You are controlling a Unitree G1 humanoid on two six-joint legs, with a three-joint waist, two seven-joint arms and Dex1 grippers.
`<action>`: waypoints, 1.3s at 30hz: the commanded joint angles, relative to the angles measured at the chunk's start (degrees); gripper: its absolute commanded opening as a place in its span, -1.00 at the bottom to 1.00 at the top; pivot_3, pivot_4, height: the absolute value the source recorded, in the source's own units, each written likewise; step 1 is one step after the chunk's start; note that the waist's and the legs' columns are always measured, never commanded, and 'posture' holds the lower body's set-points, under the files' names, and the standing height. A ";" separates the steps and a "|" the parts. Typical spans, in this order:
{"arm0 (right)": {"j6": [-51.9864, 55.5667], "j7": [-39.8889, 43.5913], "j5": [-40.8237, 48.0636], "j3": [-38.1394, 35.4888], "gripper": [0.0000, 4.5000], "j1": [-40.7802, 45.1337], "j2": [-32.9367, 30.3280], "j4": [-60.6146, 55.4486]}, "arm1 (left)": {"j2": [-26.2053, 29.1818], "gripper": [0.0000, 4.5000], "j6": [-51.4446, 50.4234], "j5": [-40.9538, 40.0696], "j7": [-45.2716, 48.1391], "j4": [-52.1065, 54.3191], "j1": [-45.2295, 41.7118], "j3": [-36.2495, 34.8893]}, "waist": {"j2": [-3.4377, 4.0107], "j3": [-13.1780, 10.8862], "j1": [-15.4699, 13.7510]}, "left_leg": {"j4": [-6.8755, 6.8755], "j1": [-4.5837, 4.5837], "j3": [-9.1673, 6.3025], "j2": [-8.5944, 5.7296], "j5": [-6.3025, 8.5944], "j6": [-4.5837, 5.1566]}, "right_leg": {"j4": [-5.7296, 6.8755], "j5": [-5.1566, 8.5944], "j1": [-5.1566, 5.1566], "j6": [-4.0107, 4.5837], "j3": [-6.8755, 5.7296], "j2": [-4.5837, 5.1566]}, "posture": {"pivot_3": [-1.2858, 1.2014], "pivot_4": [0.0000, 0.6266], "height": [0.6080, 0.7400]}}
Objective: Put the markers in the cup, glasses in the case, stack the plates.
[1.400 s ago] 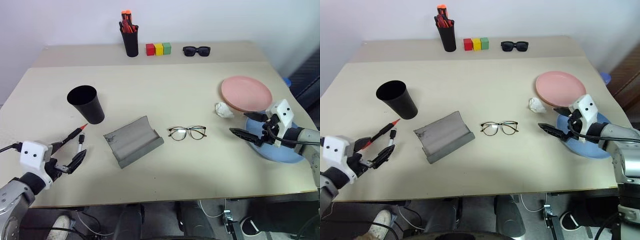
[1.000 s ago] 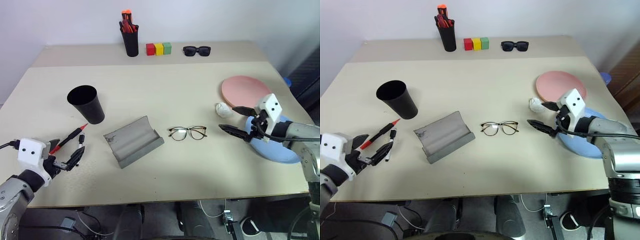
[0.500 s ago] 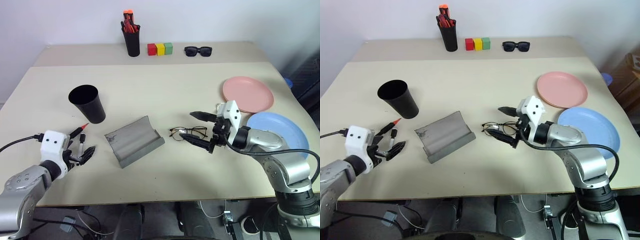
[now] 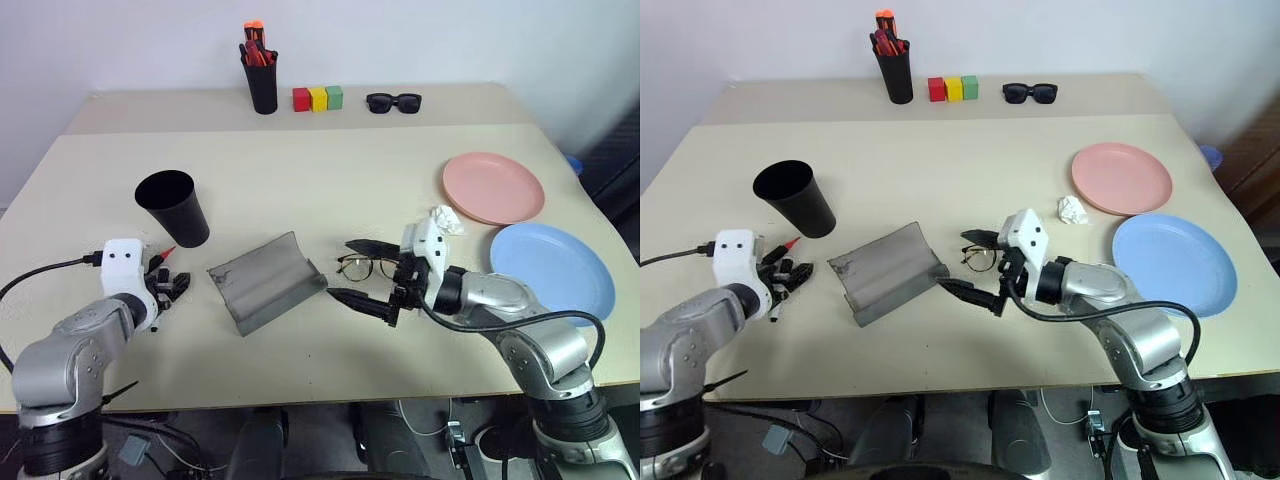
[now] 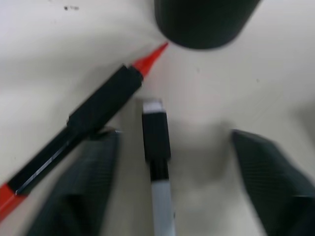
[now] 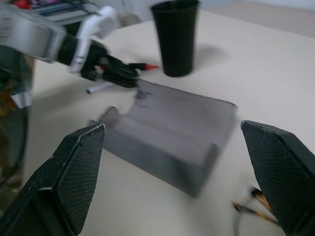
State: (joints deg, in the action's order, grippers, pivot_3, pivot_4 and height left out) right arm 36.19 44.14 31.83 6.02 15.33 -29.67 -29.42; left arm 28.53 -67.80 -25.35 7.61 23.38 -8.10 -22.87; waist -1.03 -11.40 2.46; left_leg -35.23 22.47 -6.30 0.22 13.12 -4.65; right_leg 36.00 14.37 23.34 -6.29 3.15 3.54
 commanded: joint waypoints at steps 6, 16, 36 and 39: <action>0.44 -1.12 1.64 1.12 1.00 0.22 0.70 -4.16 | 1.41 -1.00 1.37 0.27 3.21 1.34 1.63 1.82 | 0.00 0.01 -0.06 | 0.00 -0.01 0.00 0.00 0.00 0.00 | 0.00 0.01 -0.01 0.03 0.00 0.01 | 0.03 -0.52 1.00; -1.01 1.08 -0.02 2.61 1.00 3.05 0.05 -0.97 | 11.45 -1.00 18.56 -6.73 27.65 10.60 18.91 -9.04 | -0.03 0.01 0.02 | 0.07 0.01 0.02 0.03 0.00 0.00 | 0.00 0.06 0.09 0.15 0.01 0.02 | 0.03 -0.52 1.00; -13.89 -6.23 -13.55 9.26 1.00 12.49 14.28 8.61 | 3.74 -1.00 49.74 9.86 6.02 -11.98 -23.00 2.53 | -0.15 0.08 -1.20 | 0.09 0.01 -0.02 0.03 -0.02 -0.04 | 0.03 -0.07 0.06 -0.13 -0.07 -0.03 | 0.03 -0.52 1.00; -14.02 -6.41 -13.77 9.72 1.00 12.52 15.32 8.73 | 2.36 -1.00 54.99 11.74 5.76 -16.60 -23.54 3.38 | -0.15 0.08 -1.27 | 0.10 0.02 -0.02 0.03 -0.02 -0.04 | 0.04 -0.07 0.07 -0.15 -0.07 -0.03 | 0.03 -0.52 1.00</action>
State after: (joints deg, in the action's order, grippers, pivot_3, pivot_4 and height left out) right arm 23.29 38.04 18.19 15.57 27.06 -14.87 -19.87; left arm 31.03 -16.33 -14.71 13.75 7.22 -30.34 -19.24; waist -1.18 -11.32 1.19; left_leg -35.14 22.49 -6.32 0.25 13.10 -4.70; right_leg 36.05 14.29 23.41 -6.44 3.08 3.51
